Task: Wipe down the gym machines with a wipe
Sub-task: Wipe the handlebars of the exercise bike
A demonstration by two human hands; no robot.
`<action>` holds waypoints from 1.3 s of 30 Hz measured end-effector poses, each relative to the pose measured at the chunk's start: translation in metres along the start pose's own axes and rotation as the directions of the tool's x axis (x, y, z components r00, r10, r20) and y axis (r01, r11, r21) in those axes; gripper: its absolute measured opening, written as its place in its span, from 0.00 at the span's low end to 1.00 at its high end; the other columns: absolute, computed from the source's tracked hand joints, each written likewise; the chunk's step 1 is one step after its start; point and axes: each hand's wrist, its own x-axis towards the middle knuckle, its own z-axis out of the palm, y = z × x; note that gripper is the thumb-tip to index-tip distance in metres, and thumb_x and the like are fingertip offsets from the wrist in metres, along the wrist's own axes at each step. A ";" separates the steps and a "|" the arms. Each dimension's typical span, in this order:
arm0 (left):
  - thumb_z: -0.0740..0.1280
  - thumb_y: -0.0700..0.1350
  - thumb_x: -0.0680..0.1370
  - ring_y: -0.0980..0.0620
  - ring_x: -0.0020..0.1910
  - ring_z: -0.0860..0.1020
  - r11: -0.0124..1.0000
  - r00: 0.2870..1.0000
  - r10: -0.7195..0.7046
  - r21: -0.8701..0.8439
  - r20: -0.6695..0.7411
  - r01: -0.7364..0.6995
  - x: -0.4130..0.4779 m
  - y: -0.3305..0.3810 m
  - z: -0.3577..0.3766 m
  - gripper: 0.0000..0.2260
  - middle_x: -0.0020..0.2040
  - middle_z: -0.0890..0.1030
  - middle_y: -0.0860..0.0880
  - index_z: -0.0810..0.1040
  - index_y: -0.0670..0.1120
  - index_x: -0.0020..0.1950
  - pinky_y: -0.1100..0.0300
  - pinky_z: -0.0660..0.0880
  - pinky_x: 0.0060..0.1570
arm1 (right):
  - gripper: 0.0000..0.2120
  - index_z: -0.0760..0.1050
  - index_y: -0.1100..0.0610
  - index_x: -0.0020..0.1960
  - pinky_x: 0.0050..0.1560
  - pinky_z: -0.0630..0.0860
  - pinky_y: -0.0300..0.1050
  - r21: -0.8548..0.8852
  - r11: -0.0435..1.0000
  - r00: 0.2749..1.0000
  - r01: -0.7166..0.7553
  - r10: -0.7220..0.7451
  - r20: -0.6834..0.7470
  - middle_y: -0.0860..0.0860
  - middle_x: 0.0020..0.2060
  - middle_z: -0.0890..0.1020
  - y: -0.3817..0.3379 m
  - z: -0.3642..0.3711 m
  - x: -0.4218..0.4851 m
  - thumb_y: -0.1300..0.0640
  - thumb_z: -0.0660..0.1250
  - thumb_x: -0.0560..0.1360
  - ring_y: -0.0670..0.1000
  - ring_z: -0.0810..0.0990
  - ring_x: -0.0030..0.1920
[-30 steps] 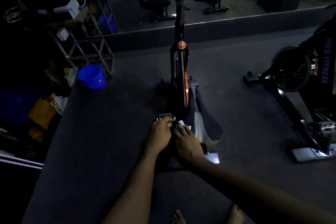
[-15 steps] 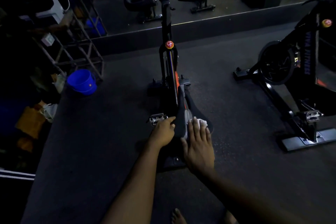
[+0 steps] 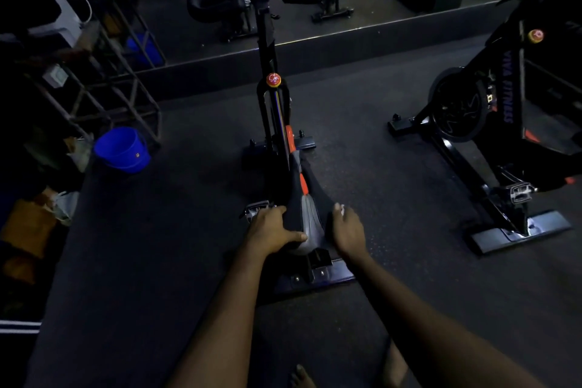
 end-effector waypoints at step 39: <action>0.76 0.55 0.73 0.51 0.63 0.80 0.961 0.976 -0.085 -0.274 -0.198 0.028 -0.022 -0.019 0.019 0.29 0.66 0.80 0.45 0.77 0.47 0.71 0.53 0.78 0.62 | 0.16 0.77 0.61 0.62 0.54 0.73 0.47 -0.376 0.819 0.872 0.434 -0.276 0.405 0.59 0.57 0.82 -0.122 0.057 0.159 0.52 0.65 0.81 0.59 0.80 0.59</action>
